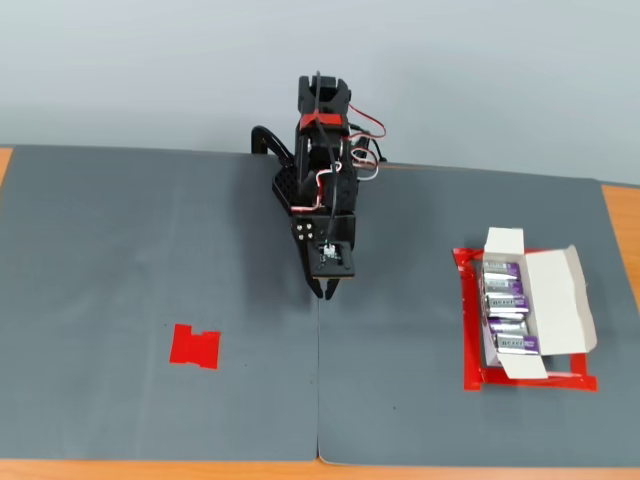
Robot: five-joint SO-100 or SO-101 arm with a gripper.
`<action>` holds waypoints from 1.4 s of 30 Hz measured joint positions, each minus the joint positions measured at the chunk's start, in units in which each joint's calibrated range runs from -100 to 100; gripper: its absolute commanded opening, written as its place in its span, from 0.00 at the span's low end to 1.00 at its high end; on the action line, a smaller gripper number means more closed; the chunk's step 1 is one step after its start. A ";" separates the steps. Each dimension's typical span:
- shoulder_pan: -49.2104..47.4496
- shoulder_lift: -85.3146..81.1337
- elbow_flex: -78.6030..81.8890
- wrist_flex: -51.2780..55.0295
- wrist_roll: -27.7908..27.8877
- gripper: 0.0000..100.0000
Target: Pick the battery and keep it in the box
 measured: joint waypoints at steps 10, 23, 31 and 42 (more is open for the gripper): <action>-0.07 -0.59 -0.72 11.71 -1.03 0.02; -0.74 -0.85 -1.08 17.61 -2.54 0.02; -2.58 -0.85 -1.80 19.77 -2.54 0.02; -2.80 -0.85 -1.80 19.77 -2.54 0.02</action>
